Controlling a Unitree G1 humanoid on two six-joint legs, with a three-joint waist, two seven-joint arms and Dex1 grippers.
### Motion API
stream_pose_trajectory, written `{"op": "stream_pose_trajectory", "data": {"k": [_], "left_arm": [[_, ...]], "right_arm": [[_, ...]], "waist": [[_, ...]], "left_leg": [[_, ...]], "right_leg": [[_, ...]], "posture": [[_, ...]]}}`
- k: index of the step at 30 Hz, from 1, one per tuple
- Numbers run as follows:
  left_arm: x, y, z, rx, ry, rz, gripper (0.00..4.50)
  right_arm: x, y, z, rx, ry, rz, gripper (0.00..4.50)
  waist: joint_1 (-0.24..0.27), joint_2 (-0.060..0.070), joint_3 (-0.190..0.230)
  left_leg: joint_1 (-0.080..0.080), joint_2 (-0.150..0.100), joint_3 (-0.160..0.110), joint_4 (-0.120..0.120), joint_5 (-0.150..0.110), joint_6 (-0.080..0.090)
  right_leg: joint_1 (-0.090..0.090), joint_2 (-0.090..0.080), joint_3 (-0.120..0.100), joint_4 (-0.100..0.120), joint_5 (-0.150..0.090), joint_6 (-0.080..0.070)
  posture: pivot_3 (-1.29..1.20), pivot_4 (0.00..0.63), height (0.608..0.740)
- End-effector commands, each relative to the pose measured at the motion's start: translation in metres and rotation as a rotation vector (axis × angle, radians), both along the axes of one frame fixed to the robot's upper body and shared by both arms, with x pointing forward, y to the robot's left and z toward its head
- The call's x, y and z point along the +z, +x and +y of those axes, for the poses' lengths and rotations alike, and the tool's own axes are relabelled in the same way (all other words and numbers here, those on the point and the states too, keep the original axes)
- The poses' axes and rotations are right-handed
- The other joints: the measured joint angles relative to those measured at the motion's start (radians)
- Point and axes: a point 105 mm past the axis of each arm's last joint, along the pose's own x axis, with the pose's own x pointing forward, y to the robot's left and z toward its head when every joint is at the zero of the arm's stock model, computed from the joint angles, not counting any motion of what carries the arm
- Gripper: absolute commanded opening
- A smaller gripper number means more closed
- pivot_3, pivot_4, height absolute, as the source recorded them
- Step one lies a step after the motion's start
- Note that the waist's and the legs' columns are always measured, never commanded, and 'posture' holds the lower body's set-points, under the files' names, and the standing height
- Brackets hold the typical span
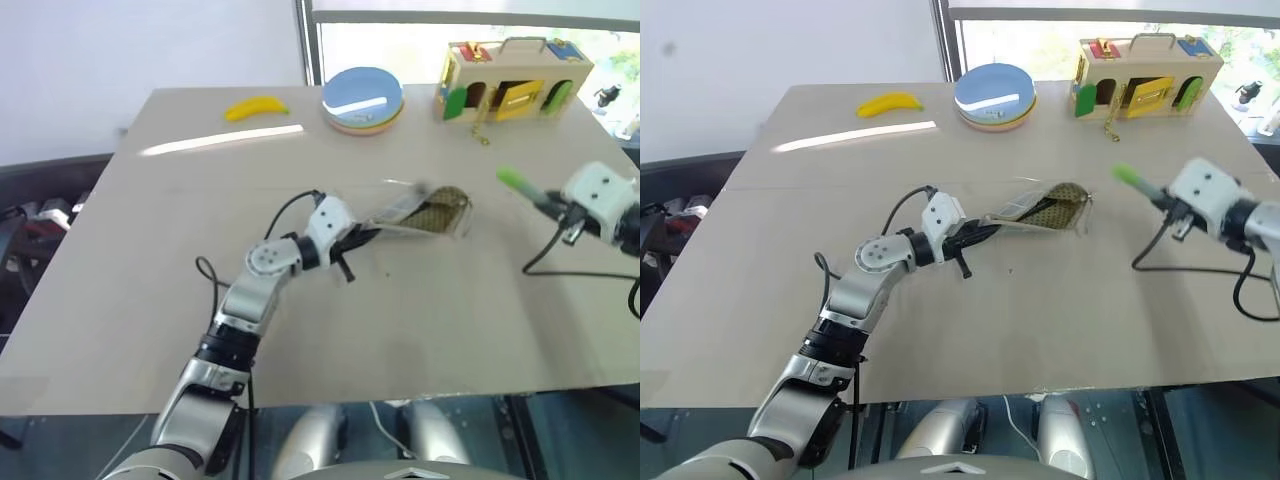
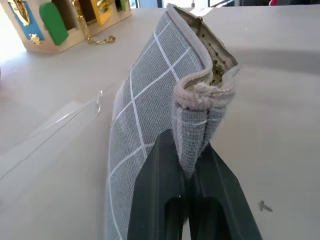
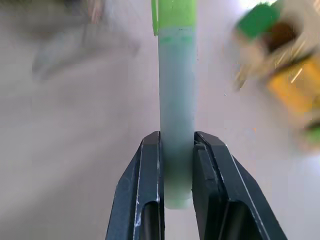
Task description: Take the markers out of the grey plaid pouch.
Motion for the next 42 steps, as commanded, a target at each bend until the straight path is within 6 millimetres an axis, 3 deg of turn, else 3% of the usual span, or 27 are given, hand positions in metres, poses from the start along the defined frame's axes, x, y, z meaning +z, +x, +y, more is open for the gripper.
{"op": "stream_pose_trajectory", "data": {"k": [1,3,4,7,10,13,16,20,21,23,32,41,42], "left_arm": [[0.014,-0.004,0.000,-0.010,-0.021,-0.044,0.00],[0.013,-0.005,0.000,-0.014,-0.019,-0.043,0.00],[0.013,-0.006,0.000,-0.017,-0.019,-0.041,0.00],[0.013,-0.007,0.000,-0.025,-0.015,-0.036,0.00],[0.012,-0.010,0.001,-0.038,-0.005,-0.032,0.00],[0.014,-0.011,0.003,-0.045,-0.014,-0.028,0.00],[0.016,-0.013,0.000,-0.065,-0.036,-0.017,0.00],[0.021,-0.017,-0.006,-0.100,-0.057,-0.010,0.00],[0.022,-0.017,-0.007,-0.103,-0.059,-0.009,0.00],[0.023,-0.018,-0.008,-0.109,-0.061,-0.008,0.00],[0.038,-0.030,-0.023,-0.211,-0.139,0.028,0.00],[0.043,-0.050,-0.034,-0.340,-0.190,0.144,0.00],[0.042,-0.051,-0.035,-0.345,-0.186,0.151,0.00]], "right_arm": [[-0.018,-0.011,-0.003,-0.026,0.034,0.111,0.26],[-0.024,-0.013,-0.003,-0.028,0.010,0.126,1.29],[-0.025,-0.012,-0.003,-0.024,-0.010,0.113,1.58],[-0.017,-0.003,-0.001,-0.046,-0.018,0.045,2.89],[-0.005,-0.002,0.021,0.039,0.020,0.008,2.89],[0.021,-0.001,0.065,0.169,0.185,-0.065,2.89],[0.030,-0.004,0.100,0.276,0.272,-0.055,2.89],[0.023,-0.002,0.120,0.338,0.273,-0.013,1.30],[0.021,0.000,0.122,0.343,0.269,-0.006,0.65],[0.016,0.002,0.126,0.355,0.260,0.014,0.05],[-0.008,0.012,0.140,0.454,0.077,0.109,0.05],[-0.004,0.002,0.131,0.493,-0.154,0.218,4.14],[-0.003,0.001,0.131,0.498,-0.164,0.229,4.14]], "waist": [[-0.002,0.000,0.000],[-0.004,0.001,0.000],[-0.005,0.001,0.000],[-0.004,0.001,0.000],[-0.003,0.001,0.000],[-0.011,0.001,0.000],[-0.013,0.001,0.000],[0.001,0.001,0.000],[0.002,0.001,0.000],[0.001,0.000,0.000],[-0.005,0.001,0.000],[-0.004,0.001,0.001],[-0.003,0.001,0.000]], "left_leg": [[0.000,0.000,0.000,0.000,0.000,0.000],[0.000,0.000,0.001,0.000,0.000,0.000],[0.001,0.000,0.001,0.000,0.000,0.000],[0.001,0.000,0.001,0.001,0.000,0.000],[0.001,0.000,0.001,0.001,0.000,0.000],[0.001,0.000,0.001,0.000,0.000,0.000],[0.001,0.001,0.000,0.000,0.000,0.000],[-0.001,0.000,-0.002,0.001,0.000,0.000],[-0.001,0.000,-0.002,0.001,0.000,0.000],[-0.001,0.000,-0.002,0.001,0.000,0.000],[-0.002,0.000,-0.002,0.001,0.000,0.000],[-0.002,0.000,-0.002,0.001,0.000,0.000],[-0.002,0.000,-0.002,0.001,0.000,0.000]], "right_leg": [[0.000,0.000,0.001,0.000,0.000,0.000],[0.000,0.000,0.001,0.000,0.000,0.000],[0.000,0.000,0.001,0.001,0.000,0.000],[0.000,0.001,0.001,0.001,0.000,0.000],[0.000,0.000,0.001,0.001,0.000,0.000],[0.000,0.001,0.001,0.001,0.000,0.000],[0.000,0.001,0.001,0.001,0.000,0.000],[0.000,0.000,-0.002,0.000,0.000,0.000],[0.000,0.000,-0.002,-0.001,0.000,0.000],[0.000,0.000,-0.002,-0.001,0.000,0.000],[-0.001,0.000,-0.002,0.000,0.000,0.000],[-0.001,0.000,-0.002,0.000,0.000,0.000],[-0.001,0.000,-0.002,0.000,0.000,0.000]], "posture": [[0.00,0.150,0.740],[0.00,0.150,0.740],[0.00,0.150,0.740],[0.00,0.150,0.740],[0.00,0.150,0.740],[0.00,0.150,0.740],[0.00,0.150,0.740],[0.00,0.150,0.740],[0.00,0.150,0.740],[0.00,0.150,0.740],[0.00,0.150,0.740],[0.00,0.150,0.740],[0.00,0.150,0.740]]}}
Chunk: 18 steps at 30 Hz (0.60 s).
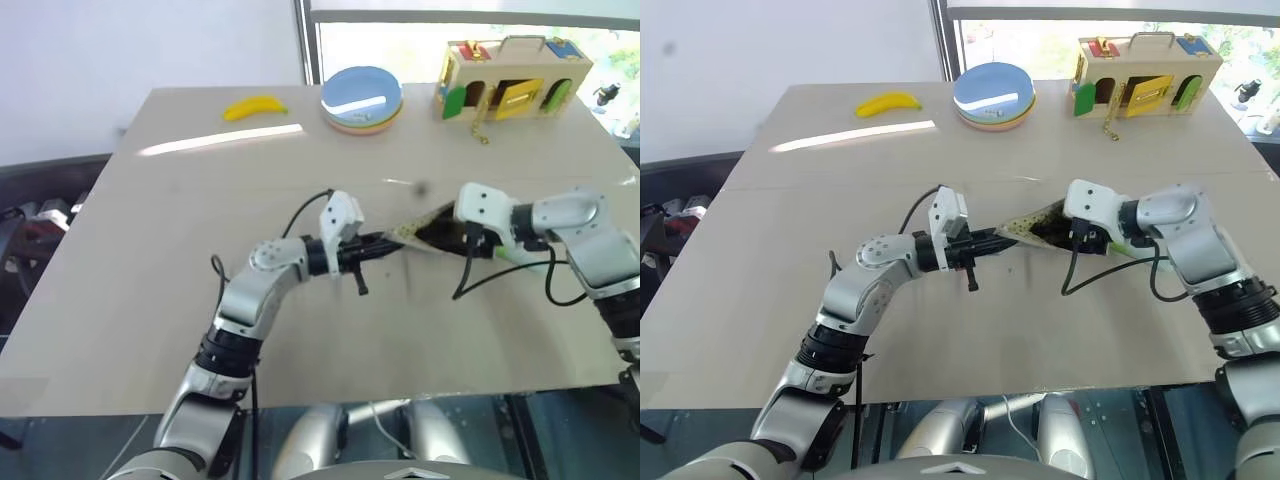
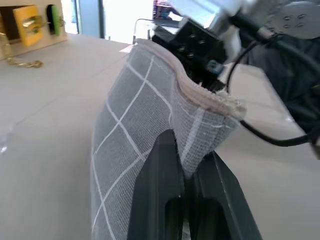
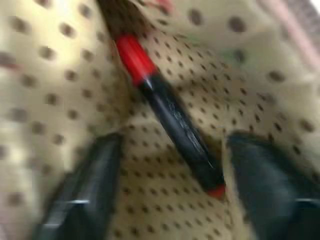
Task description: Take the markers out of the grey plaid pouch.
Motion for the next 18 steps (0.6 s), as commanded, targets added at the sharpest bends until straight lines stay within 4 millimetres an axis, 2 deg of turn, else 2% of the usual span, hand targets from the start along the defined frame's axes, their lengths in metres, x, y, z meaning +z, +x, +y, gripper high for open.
{"op": "stream_pose_trajectory", "data": {"k": [1,9,18], "left_arm": [[0.016,-0.011,-0.007,-0.071,-0.036,-0.025,0.00],[0.003,-0.019,-0.016,-0.134,-0.018,0.040,0.00],[-0.006,-0.020,-0.024,-0.129,-0.005,0.048,0.00]], "right_arm": [[0.010,-0.009,0.002,0.042,-0.067,0.009,4.14],[-0.002,-0.030,-0.002,0.133,-0.199,0.168,4.14],[-0.026,-0.018,-0.005,0.127,-0.257,0.230,4.14]], "waist": [[0.000,0.000,0.000],[0.001,0.000,0.000],[0.000,0.000,0.000]], "left_leg": [[0.000,0.000,0.000,0.000,0.000,0.000],[0.000,0.000,0.000,0.000,0.000,0.000],[0.000,0.000,0.000,0.000,0.000,0.000]], "right_leg": [[0.000,0.000,0.000,0.000,0.000,0.000],[0.000,0.000,0.000,0.000,0.000,0.000],[0.000,0.000,0.000,0.000,0.000,0.000]], "posture": [[0.00,0.150,0.740],[0.00,0.150,0.740],[0.00,0.150,0.740]]}}
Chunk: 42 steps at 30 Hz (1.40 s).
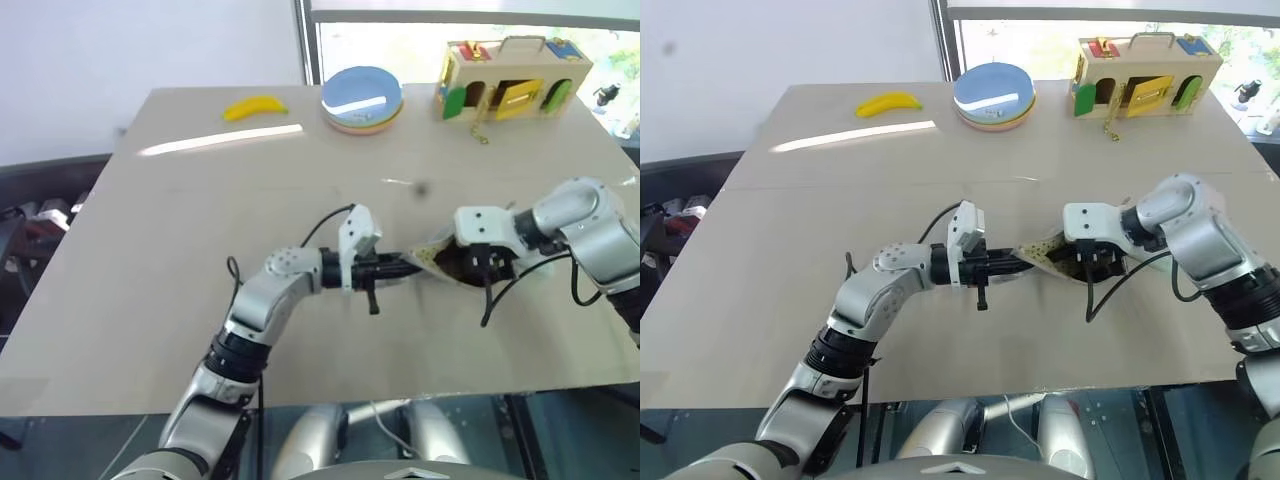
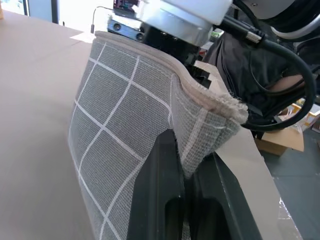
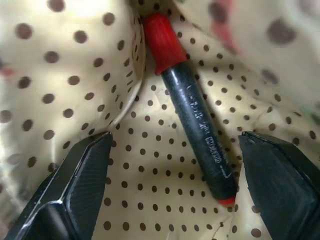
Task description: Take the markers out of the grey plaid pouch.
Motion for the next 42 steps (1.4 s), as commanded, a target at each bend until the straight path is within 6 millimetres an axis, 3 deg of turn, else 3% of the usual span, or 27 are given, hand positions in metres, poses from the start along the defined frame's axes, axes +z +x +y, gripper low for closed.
{"op": "stream_pose_trajectory", "data": {"k": [1,14,15,16,22,23,32,37,42], "left_arm": [[0.008,0.000,-0.002,0.005,-0.028,-0.048,0.00],[0.005,0.004,0.000,0.037,-0.017,-0.062,0.00],[0.005,0.005,0.000,0.040,-0.016,-0.063,0.00],[0.005,0.005,0.001,0.043,-0.016,-0.064,0.00],[0.003,0.006,0.003,0.055,-0.007,-0.070,0.00],[0.003,0.006,0.004,0.058,-0.005,-0.071,0.00],[0.002,0.013,0.009,0.101,0.014,-0.105,0.00],[0.004,0.015,0.017,0.127,0.015,-0.108,0.00],[0.003,0.017,0.024,0.158,0.024,-0.108,0.00]], "right_arm": [[-0.010,0.007,0.000,0.001,-0.034,0.015,4.14],[-0.042,0.033,-0.005,-0.038,-0.067,0.084,4.14],[-0.042,0.034,-0.004,-0.037,-0.056,0.081,3.62],[-0.041,0.035,-0.003,-0.037,-0.050,0.078,3.41],[-0.037,0.038,-0.001,-0.022,-0.029,0.037,0.59],[-0.035,0.038,0.000,-0.019,-0.022,0.026,0.35],[-0.007,0.030,0.001,0.002,0.094,-0.089,0.34],[0.002,0.028,-0.018,-0.066,0.153,-0.124,0.34],[0.014,0.021,-0.019,-0.057,0.242,-0.165,0.34]], "waist": [[-0.002,0.000,0.000],[-0.021,0.000,0.000],[-0.021,0.000,0.000],[-0.022,-0.001,-0.001],[-0.022,-0.001,-0.001],[-0.022,-0.001,-0.001],[-0.020,0.000,0.000],[-0.020,0.000,0.000],[-0.020,0.000,0.000]], "left_leg": [[0.000,0.000,0.000,0.000,0.000,0.000],[0.002,0.000,0.000,0.001,0.000,0.000],[0.003,0.000,0.000,0.001,0.000,0.000],[0.003,0.000,0.000,0.001,0.000,0.000],[0.010,0.000,0.000,0.001,0.000,0.000],[0.010,0.000,0.000,0.001,0.000,0.000],[0.007,0.000,0.000,0.000,0.000,0.000],[0.003,0.000,0.000,-0.001,0.000,0.000],[0.003,0.000,0.000,-0.001,0.000,0.000]], "right_leg": [[0.000,0.000,0.000,0.000,0.000,0.000],[0.002,0.000,0.000,0.001,0.000,0.000],[0.003,0.000,0.000,0.001,0.000,0.000],[0.003,0.000,0.000,0.001,0.000,0.000],[0.009,0.000,0.001,0.001,0.000,0.000],[0.009,0.000,0.001,0.001,0.000,0.000],[0.006,0.000,0.001,0.001,0.000,0.000],[0.002,0.000,0.001,0.001,0.000,0.000],[0.002,0.000,0.001,0.000,0.000,0.000]], "posture": [[0.00,0.150,0.740],[0.00,0.150,0.740],[0.00,0.150,0.740],[0.00,0.150,0.740],[0.00,0.150,0.740],[0.00,0.150,0.740],[0.00,0.150,0.740],[0.00,0.150,0.740],[0.00,0.150,0.740]]}}
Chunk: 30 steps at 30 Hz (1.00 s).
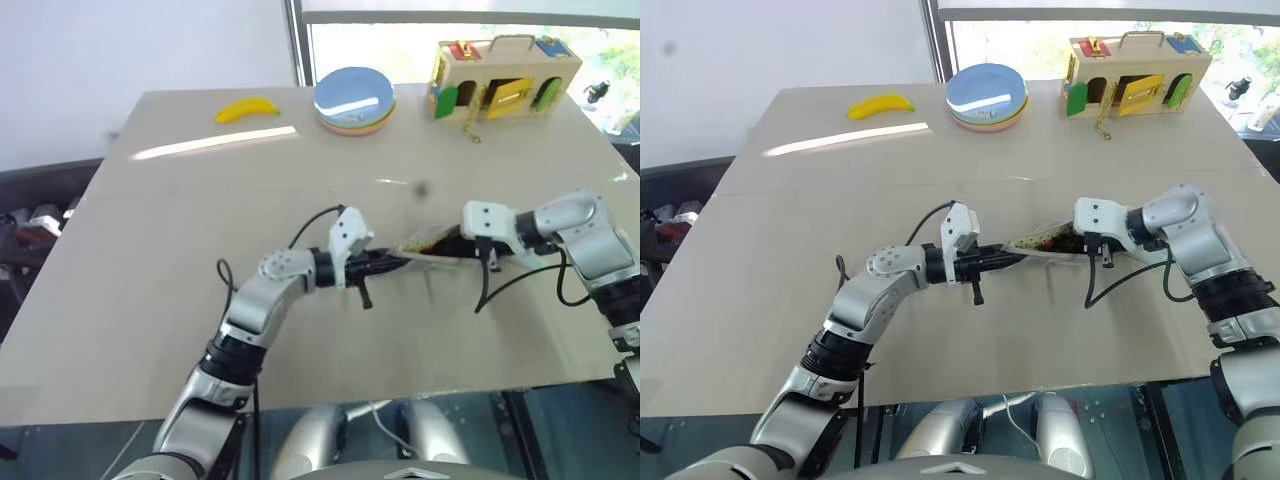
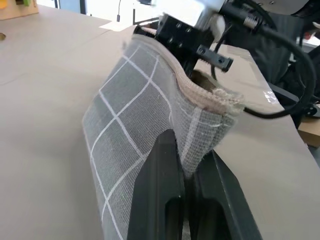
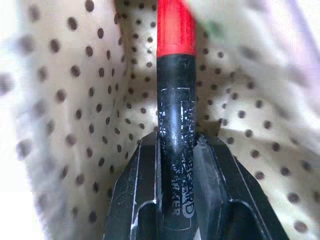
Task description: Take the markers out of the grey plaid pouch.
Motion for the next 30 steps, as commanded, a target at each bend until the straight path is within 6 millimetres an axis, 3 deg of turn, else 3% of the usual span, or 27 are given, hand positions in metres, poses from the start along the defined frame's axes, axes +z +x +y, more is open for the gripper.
{"op": "stream_pose_trajectory", "data": {"k": [1,6,13,26,30], "left_arm": [[0.013,0.000,0.006,0.017,-0.022,-0.050,0.00],[0.012,0.000,0.008,0.024,-0.017,-0.053,0.00],[0.013,0.004,0.008,0.036,-0.017,-0.060,0.00],[0.015,0.008,0.007,0.045,-0.020,-0.068,0.00],[0.011,0.008,0.007,0.047,-0.014,-0.067,0.00]], "right_arm": [[0.024,-0.001,-0.002,-0.003,0.070,-0.091,0.34],[0.038,-0.009,0.009,0.058,0.143,-0.164,0.34],[0.040,-0.026,0.021,0.189,0.103,-0.241,0.34],[0.042,-0.044,0.019,0.260,0.088,-0.258,0.34],[0.060,-0.042,0.027,0.240,0.203,-0.296,0.34]], "waist": [[-0.001,0.000,0.000],[0.000,0.000,0.000],[0.001,0.000,0.000],[0.003,0.000,0.000],[0.005,0.000,0.000]], "left_leg": [[0.000,0.000,0.000,0.000,0.000,0.000],[0.000,0.000,0.000,0.000,0.000,0.000],[-0.001,0.000,0.000,0.000,0.000,0.000],[-0.001,0.000,0.000,0.000,0.000,0.000],[-0.001,0.000,0.000,0.000,0.000,0.000]], "right_leg": [[0.000,0.000,0.000,0.000,0.000,0.000],[0.000,0.000,0.000,0.000,0.000,0.000],[0.000,0.000,0.000,0.000,0.000,0.000],[0.000,0.000,0.000,0.000,0.000,0.000],[0.000,0.000,0.000,0.000,0.000,0.000]], "posture": [[0.00,0.150,0.740],[0.00,0.150,0.740],[0.00,0.150,0.740],[0.00,0.150,0.740],[0.00,0.150,0.740]]}}
